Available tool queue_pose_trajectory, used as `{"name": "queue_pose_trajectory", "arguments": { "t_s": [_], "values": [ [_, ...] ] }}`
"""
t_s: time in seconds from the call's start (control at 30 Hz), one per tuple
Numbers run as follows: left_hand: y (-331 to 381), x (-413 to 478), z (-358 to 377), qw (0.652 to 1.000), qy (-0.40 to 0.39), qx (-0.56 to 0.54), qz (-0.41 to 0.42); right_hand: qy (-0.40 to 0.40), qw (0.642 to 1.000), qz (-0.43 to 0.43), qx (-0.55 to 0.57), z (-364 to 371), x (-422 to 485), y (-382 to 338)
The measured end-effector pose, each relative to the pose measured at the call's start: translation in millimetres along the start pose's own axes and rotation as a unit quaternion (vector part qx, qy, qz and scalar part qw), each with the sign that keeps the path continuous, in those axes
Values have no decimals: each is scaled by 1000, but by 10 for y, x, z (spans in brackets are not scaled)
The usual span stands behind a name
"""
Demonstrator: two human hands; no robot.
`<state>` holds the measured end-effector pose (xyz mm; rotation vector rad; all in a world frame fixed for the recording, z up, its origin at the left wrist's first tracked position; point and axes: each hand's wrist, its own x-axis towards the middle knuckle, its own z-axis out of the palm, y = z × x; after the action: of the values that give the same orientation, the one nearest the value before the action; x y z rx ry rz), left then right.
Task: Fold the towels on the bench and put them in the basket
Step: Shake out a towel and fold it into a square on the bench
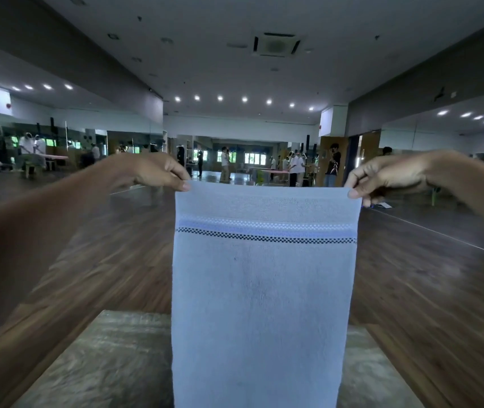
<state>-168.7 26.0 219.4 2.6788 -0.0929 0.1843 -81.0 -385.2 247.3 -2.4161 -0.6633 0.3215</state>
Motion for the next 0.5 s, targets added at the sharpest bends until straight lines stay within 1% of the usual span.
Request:
{"name": "queue_pose_trajectory", "arguments": {
  "t_s": [0.1,0.17,0.23,0.3,0.4,0.5],
  "values": [
    [-98,191,203,998,66,22,9,73,996,-2,-57,107,203,87],
    [-104,316,305,991,131,30,15,137,987,-21,-77,158,333,120],
    [-91,406,360,971,232,66,-1,195,978,-43,-61,197,414,88],
    [-94,488,357,940,323,107,-15,234,968,-61,-63,201,460,32],
    [-63,548,285,917,383,111,-23,292,950,-92,-66,141,497,-40],
    [52,508,142,901,424,93,4,345,929,-121,-61,51,485,-115]
  ]
}}
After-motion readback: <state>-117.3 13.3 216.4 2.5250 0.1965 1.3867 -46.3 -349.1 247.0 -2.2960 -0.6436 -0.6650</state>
